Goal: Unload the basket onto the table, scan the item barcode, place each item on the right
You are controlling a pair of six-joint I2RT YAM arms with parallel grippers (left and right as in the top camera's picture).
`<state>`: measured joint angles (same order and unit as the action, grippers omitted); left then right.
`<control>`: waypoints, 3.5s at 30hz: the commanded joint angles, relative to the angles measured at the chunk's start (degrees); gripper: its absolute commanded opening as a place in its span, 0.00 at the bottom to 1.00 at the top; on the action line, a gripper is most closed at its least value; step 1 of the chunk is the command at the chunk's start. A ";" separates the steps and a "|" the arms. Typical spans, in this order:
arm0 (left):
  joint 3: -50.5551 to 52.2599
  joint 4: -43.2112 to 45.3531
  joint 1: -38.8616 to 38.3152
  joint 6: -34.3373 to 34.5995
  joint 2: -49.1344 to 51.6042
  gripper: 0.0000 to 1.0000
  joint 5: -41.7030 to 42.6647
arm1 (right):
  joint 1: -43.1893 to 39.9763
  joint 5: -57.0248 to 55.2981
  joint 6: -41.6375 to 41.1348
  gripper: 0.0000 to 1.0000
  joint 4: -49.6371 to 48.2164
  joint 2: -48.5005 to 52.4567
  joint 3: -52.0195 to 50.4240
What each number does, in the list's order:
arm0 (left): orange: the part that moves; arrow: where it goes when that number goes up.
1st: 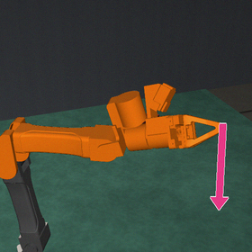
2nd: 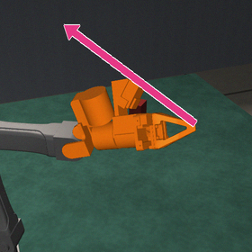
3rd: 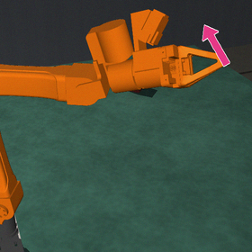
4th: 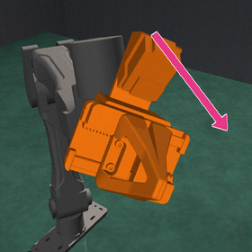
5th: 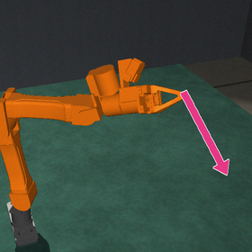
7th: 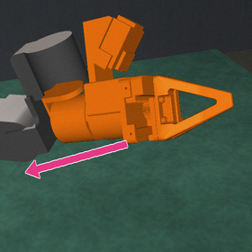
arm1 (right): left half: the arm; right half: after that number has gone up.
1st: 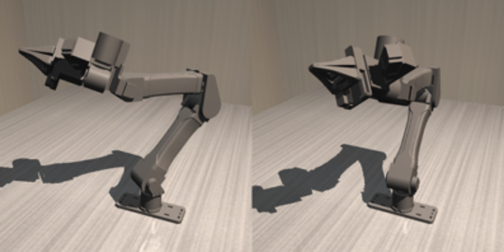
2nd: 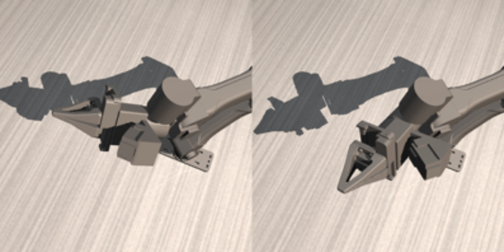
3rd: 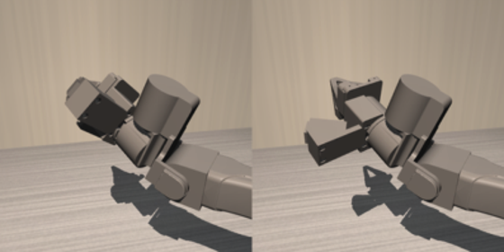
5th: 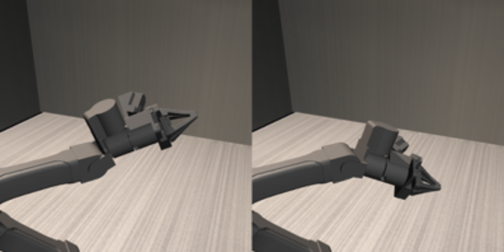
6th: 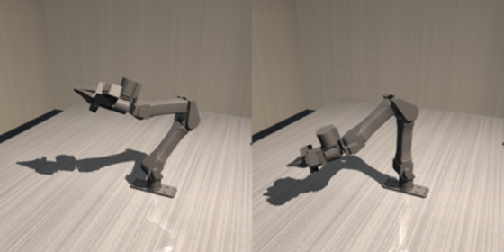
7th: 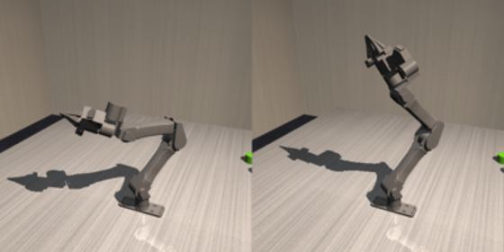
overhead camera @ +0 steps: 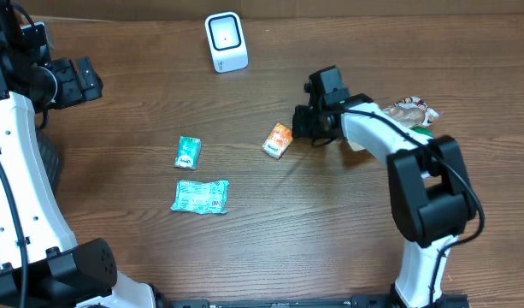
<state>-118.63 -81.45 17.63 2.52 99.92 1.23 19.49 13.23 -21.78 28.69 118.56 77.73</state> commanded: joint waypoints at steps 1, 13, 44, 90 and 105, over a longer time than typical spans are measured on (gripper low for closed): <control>-0.46 0.07 -0.02 -1.27 -0.17 1.00 -0.20 | 0.35 0.35 0.39 0.04 -0.17 0.04 1.07; -0.46 0.07 -0.02 -1.27 -0.17 1.00 -0.20 | 2.05 14.47 5.01 0.04 13.38 -2.25 1.14; -0.46 0.07 -0.02 -1.27 -0.17 1.00 -0.20 | 2.21 15.58 16.72 0.40 10.69 -0.61 2.73; -0.46 0.07 -0.02 -1.27 -0.17 1.00 -0.20 | 3.10 19.50 2.91 0.20 4.70 0.98 -0.85; -0.46 0.09 -0.02 -1.27 -0.17 1.00 -0.20 | 1.44 19.41 0.98 0.26 8.52 -1.99 -0.90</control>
<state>-118.63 -81.45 17.63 2.52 99.92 1.23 20.40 32.80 -19.99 36.99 118.76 77.03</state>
